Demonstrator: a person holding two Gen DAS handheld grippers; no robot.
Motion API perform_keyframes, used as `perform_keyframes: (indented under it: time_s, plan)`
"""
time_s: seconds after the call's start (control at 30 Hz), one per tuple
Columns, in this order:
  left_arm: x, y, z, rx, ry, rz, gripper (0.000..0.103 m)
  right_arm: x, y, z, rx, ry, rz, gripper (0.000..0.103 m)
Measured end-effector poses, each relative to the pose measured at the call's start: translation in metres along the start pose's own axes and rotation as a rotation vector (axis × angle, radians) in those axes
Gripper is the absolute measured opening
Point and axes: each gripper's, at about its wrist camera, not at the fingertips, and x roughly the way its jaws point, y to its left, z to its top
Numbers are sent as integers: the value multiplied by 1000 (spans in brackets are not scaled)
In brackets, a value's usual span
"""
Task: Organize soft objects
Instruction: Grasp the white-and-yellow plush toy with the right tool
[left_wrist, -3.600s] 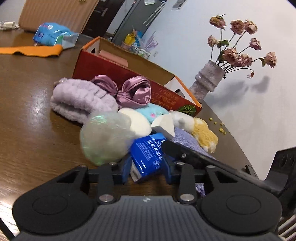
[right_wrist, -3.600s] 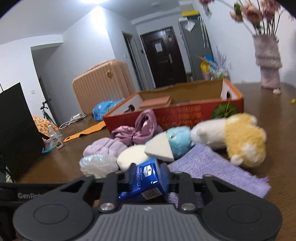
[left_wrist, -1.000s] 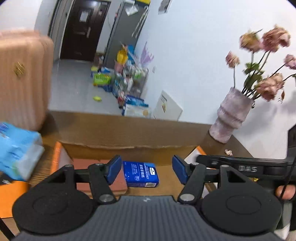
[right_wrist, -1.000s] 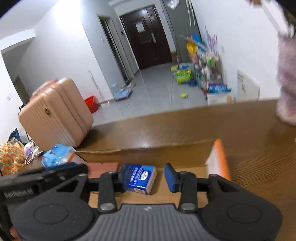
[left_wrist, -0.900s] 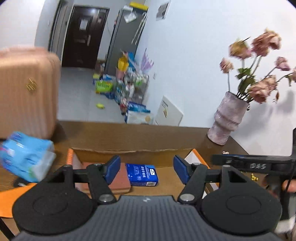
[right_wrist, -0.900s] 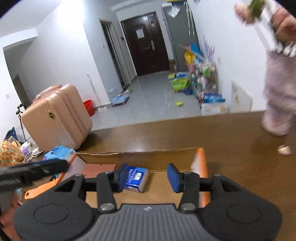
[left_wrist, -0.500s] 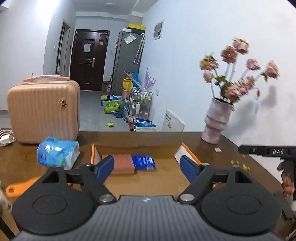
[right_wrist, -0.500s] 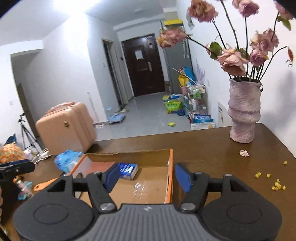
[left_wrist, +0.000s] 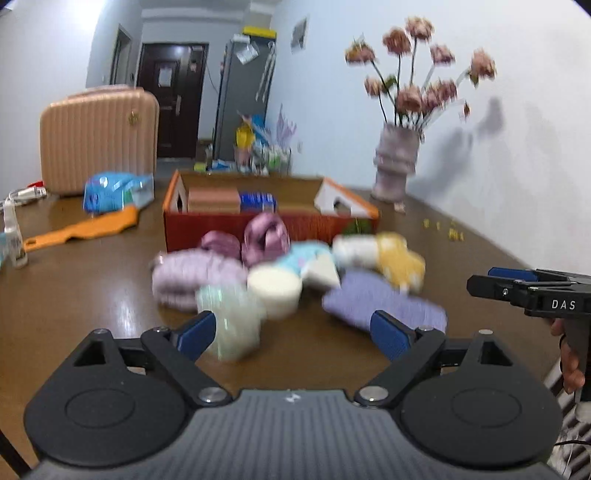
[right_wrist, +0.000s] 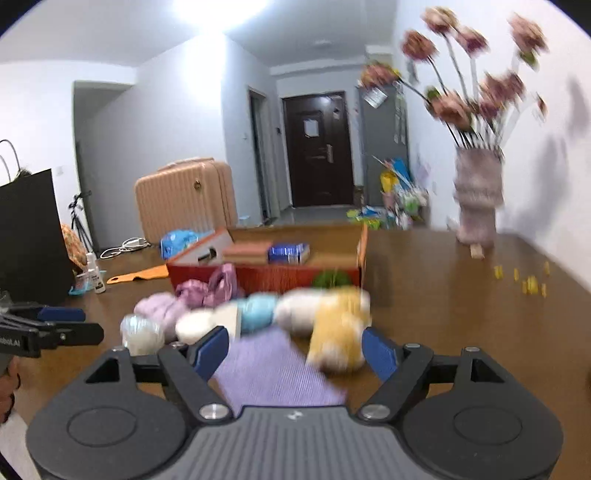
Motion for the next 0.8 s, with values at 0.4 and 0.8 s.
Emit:
perform_keyframes:
  time_s: [0.4, 0.8]
  plan:
    - [55, -33, 11, 52, 38, -5, 92, 44, -22, -7, 73, 0, -22, 75]
    - [107, -44, 36, 46, 41, -30, 91, 136, -40, 16, 65, 114, -117, 47]
